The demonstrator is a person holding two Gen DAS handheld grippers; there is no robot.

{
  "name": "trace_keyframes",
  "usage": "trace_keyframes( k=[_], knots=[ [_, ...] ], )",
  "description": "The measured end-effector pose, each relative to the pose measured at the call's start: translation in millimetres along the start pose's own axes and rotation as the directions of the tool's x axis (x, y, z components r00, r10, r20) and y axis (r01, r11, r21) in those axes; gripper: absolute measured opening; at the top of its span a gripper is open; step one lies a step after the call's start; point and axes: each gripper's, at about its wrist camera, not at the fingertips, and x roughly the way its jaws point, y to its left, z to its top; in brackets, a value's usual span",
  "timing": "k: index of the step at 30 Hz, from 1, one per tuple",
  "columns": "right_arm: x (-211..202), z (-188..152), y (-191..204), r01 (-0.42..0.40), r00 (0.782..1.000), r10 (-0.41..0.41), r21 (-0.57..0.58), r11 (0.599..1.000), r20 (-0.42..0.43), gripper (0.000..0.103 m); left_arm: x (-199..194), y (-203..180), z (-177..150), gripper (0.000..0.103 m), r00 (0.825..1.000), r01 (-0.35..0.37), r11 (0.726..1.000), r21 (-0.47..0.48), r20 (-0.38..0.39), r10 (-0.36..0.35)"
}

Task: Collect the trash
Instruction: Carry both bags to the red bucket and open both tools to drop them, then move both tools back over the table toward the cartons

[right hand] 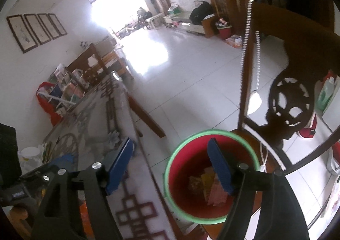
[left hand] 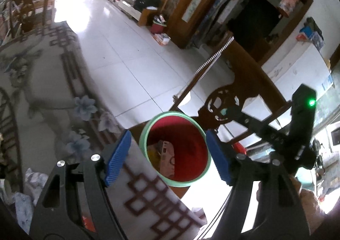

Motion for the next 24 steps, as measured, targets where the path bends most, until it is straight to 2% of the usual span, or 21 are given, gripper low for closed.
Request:
trace_keyframes(
  k=[5,9,14,17,19,20,21,24],
  knots=[
    [14.1,-9.1,39.9,-0.037,0.999,0.035,-0.050,0.998,-0.042,0.074,-43.7,28.6,-5.3,0.073,0.997,-0.031,0.999,-0.041,0.069,0.034],
    [24.9,-19.2,80.5,-0.070,0.995,0.063,-0.097,0.993,-0.071,0.075,-81.9,69.1,-18.7,0.075,0.990,-0.074,0.992,-0.103,0.112,0.086],
    [35.3,-37.4,134.9,-0.100,0.991,0.084,-0.155,0.983,-0.104,0.079,-117.1,131.4,-44.0,0.076,0.979,-0.149,0.969,-0.199,0.111,0.174],
    [40.1,-50.6,164.0,-0.113,0.988,0.092,-0.178,0.978,-0.124,0.079,-143.4,181.3,-65.4,0.076,0.959,-0.231,0.933,-0.275,0.097,0.266],
    [42.8,-59.7,184.8,-0.124,0.986,0.099,-0.192,0.974,-0.135,0.079,-165.5,216.0,-83.7,0.076,0.933,-0.307,0.894,-0.326,0.082,0.350],
    [43.2,-63.3,193.6,-0.129,0.985,0.104,-0.195,0.972,-0.138,0.079,-176.0,233.3,-92.4,0.076,0.916,-0.350,0.869,-0.349,0.069,0.396],
    [43.7,-67.9,204.7,-0.138,0.984,0.112,-0.197,0.971,-0.140,0.079,-189.7,256.7,-104.5,0.076,0.891,-0.403,0.831,-0.383,0.046,0.453],
    [46.8,-76.3,229.8,-0.168,0.979,0.143,-0.178,0.969,-0.144,0.080,-215.8,306.9,-129.7,0.076,0.843,-0.484,0.746,-0.458,-0.015,0.538]
  ],
)
